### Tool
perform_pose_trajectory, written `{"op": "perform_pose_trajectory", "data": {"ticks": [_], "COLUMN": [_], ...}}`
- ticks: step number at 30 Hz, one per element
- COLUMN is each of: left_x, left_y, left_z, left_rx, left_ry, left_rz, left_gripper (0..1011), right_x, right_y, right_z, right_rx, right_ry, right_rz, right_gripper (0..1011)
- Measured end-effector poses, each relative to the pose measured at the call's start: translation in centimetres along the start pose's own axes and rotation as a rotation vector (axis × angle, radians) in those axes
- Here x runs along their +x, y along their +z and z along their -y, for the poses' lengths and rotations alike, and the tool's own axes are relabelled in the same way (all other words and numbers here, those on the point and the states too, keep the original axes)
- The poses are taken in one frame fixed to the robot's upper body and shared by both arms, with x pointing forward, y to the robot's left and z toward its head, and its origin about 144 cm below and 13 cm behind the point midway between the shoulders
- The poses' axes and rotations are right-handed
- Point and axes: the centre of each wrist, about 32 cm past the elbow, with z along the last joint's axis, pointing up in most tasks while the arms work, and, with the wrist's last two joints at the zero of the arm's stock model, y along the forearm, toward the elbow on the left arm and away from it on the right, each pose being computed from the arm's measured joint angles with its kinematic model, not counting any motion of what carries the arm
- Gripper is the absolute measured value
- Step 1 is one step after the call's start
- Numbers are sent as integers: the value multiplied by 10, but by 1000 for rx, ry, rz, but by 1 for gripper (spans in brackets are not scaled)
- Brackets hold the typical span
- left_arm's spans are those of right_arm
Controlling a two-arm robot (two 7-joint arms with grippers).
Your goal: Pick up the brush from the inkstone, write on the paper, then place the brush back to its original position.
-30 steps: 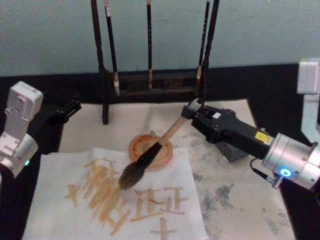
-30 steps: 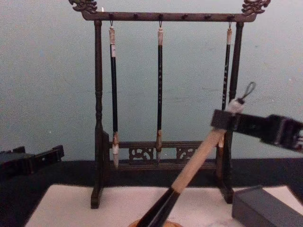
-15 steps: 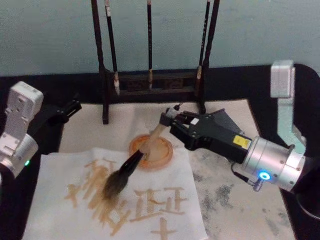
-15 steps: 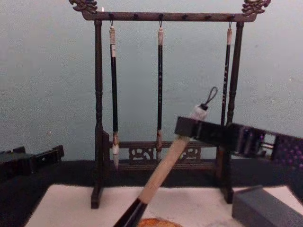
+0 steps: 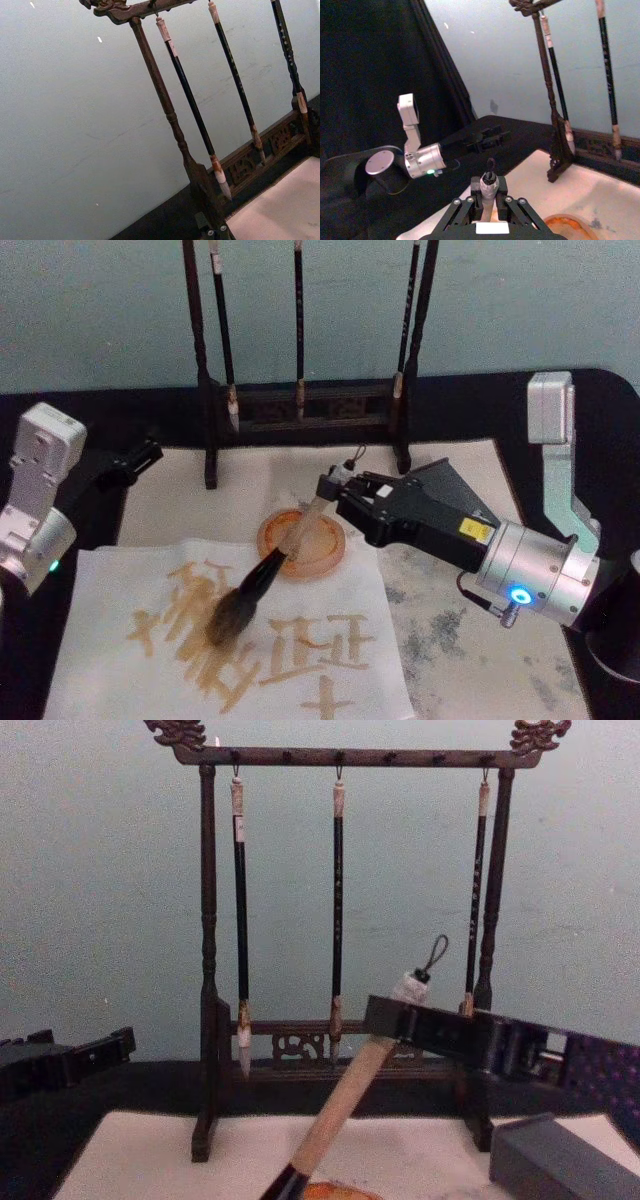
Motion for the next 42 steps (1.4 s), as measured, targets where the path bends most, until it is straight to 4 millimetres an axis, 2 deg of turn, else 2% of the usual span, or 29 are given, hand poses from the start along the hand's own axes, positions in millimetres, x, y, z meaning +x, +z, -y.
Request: {"op": "perform_pose_trajectory", "data": {"ticks": [18,36,42], "left_x": [0,0,0], "left_y": [0,0,0], "left_z": [0,0,0], "left_rx": [0,0,0], "left_ry": [0,0,0], "left_rz": [0,0,0], "left_gripper": [1002,1002,1002], "right_x": [12,24,25], "right_y": [0,0,6], "right_z": [21,69,83], "right_rx": [18,52,85], "right_ry": [-61,-158,-176], "right_rz": [-27,-36,-28], "right_gripper": [176,176,176]}}
